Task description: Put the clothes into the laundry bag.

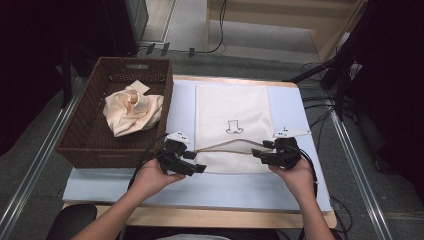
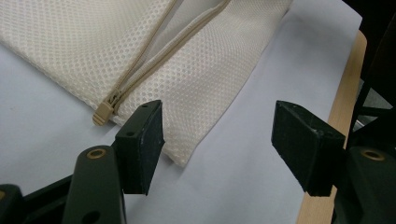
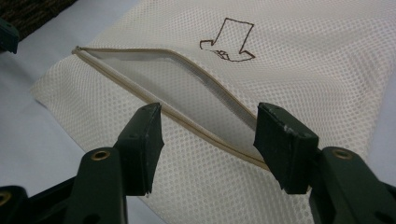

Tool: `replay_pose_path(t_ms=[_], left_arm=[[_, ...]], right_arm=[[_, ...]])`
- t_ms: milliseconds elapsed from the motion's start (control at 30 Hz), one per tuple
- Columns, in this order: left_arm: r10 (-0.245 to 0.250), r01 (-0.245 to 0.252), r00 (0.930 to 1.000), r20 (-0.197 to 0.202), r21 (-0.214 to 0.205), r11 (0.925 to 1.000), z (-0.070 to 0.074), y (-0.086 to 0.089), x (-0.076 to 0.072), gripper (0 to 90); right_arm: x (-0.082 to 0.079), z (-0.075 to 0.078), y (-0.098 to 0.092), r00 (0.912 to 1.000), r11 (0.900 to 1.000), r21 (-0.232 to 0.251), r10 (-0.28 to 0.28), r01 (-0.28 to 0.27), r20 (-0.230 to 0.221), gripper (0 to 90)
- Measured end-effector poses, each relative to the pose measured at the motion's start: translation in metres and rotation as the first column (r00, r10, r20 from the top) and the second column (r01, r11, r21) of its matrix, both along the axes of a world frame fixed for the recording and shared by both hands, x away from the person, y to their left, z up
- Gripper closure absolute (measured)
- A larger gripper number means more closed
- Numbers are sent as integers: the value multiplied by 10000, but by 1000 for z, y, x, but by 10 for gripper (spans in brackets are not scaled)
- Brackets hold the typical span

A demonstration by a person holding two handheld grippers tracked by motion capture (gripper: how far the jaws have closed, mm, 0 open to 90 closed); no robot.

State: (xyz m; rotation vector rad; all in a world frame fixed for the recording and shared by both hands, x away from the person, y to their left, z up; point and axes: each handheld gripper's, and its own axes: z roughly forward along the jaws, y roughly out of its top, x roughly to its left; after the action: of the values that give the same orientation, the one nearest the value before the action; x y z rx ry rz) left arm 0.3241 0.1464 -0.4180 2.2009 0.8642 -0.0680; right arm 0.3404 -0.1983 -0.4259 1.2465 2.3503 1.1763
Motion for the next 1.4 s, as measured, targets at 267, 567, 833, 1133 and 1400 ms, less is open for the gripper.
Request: replay_pose_path(t_ms=[267,567,833,1133,1400], left_arm=[[-96,96,10000,3,151,9998,0,-1,-1,364],[-192,191,9998,19,275,9994,1,-2,-2,364],[-231,240,9991,-366,244,9994,6,-3,-2,351],[-565,564,9984,12,576,9967,22,-2,-8,350],[-527,528,9986,-22,567,9970,38,7,-8,350]], right_arm=[[-1,1,0,9997,9998,-187,26,-22,228,426],[-2,0,3,9998,9996,-231,157,-154,129,424],[-2,0,3,9996,9995,-196,264,-262,121,422],[-3,0,6,9992,9989,-269,387,-386,51,419],[-4,0,6,9990,9989,-170,436,-435,48,416]])
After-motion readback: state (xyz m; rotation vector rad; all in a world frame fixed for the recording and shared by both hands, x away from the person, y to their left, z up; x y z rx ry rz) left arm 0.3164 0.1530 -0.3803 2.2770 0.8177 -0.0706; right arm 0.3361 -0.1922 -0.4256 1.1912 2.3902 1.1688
